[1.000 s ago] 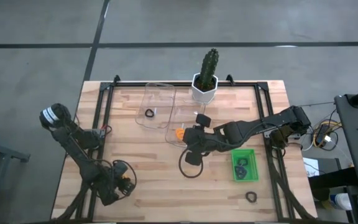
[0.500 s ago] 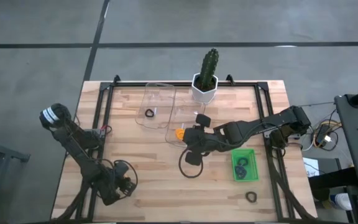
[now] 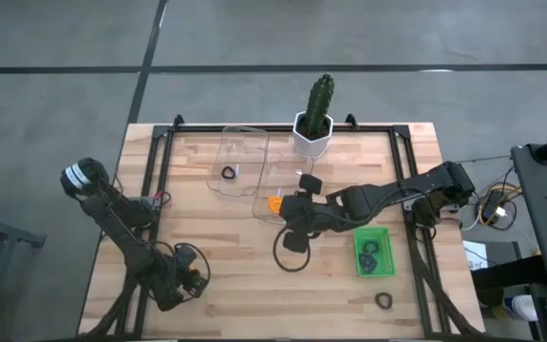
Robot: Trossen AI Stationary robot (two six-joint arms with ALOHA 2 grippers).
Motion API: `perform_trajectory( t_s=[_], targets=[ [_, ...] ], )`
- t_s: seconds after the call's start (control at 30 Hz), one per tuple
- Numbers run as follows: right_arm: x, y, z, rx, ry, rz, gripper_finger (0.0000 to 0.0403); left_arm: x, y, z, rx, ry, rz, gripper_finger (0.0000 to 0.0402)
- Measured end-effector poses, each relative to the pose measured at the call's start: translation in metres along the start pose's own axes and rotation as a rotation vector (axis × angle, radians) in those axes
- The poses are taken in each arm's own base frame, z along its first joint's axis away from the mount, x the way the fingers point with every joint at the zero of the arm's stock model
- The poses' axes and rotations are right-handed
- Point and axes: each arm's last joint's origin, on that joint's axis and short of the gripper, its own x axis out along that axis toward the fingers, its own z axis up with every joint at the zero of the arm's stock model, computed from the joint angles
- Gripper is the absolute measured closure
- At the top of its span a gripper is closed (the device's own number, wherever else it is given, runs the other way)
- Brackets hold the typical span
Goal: Sort spring keychains
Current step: Put the left black spring keychain into the left transparent bin
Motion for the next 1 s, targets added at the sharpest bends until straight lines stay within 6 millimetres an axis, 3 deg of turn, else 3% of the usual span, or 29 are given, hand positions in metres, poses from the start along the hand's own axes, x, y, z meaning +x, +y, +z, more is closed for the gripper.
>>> perform_trajectory(
  t_s=[0.77, 1.0],
  targets=[
    [0.0001, 0.0001, 0.0000, -0.019, 0.000, 0.000, 0.0274, 0.0069, 0.0080, 0.0032, 0.022, -0.016, -0.012, 0.0309],
    [0.0001, 0.0000, 0.0000, -0.019, 0.000, 0.000, 0.0268, 0.0085, 0.0086, 0.0095, -0.043, 0.006, 0.047, 0.0311]
  ],
)
